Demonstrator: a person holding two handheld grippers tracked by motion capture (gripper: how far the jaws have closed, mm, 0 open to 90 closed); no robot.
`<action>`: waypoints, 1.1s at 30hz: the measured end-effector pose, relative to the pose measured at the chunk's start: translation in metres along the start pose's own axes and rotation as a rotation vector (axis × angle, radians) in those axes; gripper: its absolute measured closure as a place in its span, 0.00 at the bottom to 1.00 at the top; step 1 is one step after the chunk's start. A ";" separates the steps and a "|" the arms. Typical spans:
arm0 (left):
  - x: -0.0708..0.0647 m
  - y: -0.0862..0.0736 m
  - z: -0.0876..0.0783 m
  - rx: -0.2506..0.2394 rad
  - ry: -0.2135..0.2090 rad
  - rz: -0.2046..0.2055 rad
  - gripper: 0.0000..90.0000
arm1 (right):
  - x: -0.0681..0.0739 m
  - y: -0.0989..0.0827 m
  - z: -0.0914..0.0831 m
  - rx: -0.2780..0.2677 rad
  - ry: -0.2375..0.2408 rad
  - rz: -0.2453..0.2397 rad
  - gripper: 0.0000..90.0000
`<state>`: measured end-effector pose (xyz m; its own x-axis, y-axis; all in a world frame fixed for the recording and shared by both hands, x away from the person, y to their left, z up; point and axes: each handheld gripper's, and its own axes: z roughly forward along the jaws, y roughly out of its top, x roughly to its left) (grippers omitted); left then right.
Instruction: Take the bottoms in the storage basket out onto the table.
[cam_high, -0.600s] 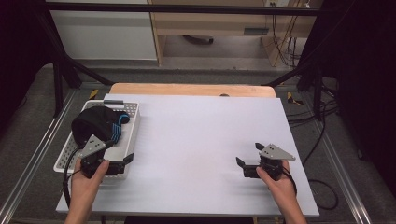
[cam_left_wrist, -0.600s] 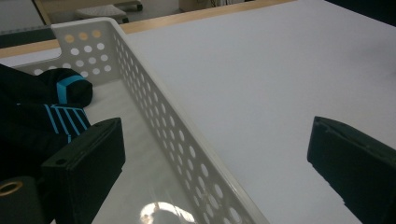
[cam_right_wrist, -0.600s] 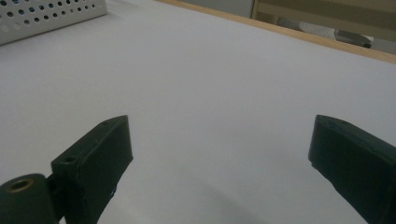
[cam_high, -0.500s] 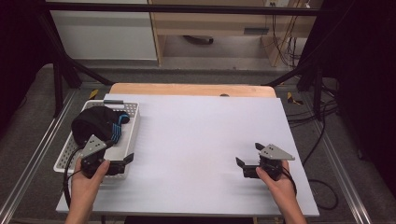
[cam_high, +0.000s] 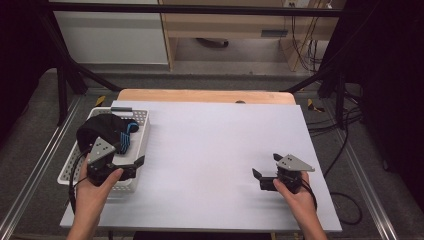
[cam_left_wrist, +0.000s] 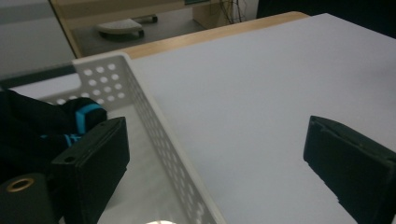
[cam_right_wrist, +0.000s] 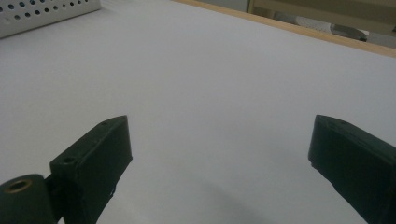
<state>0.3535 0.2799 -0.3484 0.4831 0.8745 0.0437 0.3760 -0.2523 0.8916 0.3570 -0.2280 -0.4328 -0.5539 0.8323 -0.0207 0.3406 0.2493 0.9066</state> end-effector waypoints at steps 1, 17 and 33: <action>0.003 0.003 0.001 0.007 0.008 0.004 0.09 | 0.000 0.000 0.000 0.000 0.000 0.000 0.07; 0.034 0.041 0.040 0.130 0.074 0.044 0.09 | -0.001 -0.003 0.002 0.026 -0.004 0.021 0.07; 0.100 0.055 0.068 0.266 0.171 -0.003 0.14 | 0.001 -0.002 0.003 0.036 -0.001 0.009 0.07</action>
<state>0.4763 0.3251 -0.3259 0.3507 0.9265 0.1366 0.5816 -0.3298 0.7437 0.3581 -0.2260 -0.4358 -0.5500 0.8351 -0.0126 0.3727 0.2590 0.8911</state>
